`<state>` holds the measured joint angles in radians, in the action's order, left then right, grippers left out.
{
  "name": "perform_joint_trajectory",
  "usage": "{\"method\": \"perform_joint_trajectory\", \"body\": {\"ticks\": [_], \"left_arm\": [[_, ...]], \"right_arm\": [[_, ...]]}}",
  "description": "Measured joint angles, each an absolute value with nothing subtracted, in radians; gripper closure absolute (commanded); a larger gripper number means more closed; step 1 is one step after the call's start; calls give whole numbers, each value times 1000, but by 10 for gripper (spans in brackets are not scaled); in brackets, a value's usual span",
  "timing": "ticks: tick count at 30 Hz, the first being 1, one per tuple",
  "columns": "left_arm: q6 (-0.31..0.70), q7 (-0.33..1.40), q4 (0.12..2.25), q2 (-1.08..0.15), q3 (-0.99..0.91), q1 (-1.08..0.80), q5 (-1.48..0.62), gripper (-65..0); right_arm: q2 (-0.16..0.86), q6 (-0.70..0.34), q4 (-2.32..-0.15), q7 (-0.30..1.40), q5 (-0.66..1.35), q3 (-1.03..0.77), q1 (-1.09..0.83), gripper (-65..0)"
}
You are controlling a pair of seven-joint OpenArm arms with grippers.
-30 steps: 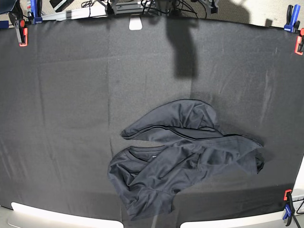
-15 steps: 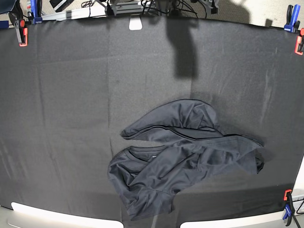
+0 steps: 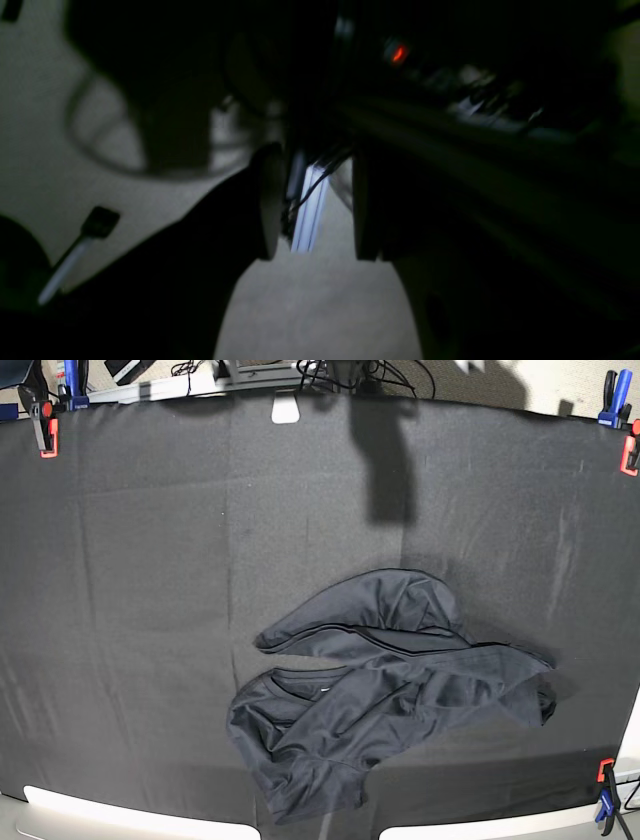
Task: Layout the t-shirt on the table in an organized manner, then fold the t-shirt properly
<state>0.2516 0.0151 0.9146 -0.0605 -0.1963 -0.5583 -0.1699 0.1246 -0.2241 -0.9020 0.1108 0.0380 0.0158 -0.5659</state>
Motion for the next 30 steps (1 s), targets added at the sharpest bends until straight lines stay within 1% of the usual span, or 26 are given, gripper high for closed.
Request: {"method": "perform_joint_trajectory", "body": {"ticks": [5, 10, 17, 20, 22, 24, 28, 30], "left_arm": [[244, 53, 1127, -118, -197, -682, -177, -215], [255, 57, 1330, -196, -196, -801, -201, -215], [252, 114, 1598, -307, -198, -930, -207, -215], [240, 133, 1697, -337, -197, -947, -210, -215], [209, 161, 1752, -350, -197, -942, -209, -215], [199, 162, 1810, -363, -197, -943, -203, -215], [202, 158, 1932, -378, -197, -942, -25, -215], [203, 196, 1981, -377, -197, -932, 22, -215]], "right_arm": [[203, -171, -1209, 220, 113, 94, -697, -248], [283, -172, -1512, 314, 234, 98, -824, -248], [401, -172, -1878, 350, 235, 99, -999, -248], [440, -171, -1991, 389, 233, 97, -1032, -248], [450, -176, -2053, 425, 231, 98, -1033, -248], [452, -175, -2110, 421, 233, 91, -1029, -248], [452, -178, -2203, 434, 234, 35, -1023, -248], [452, -179, -2234, 451, 235, -1, -999, -248]]}}
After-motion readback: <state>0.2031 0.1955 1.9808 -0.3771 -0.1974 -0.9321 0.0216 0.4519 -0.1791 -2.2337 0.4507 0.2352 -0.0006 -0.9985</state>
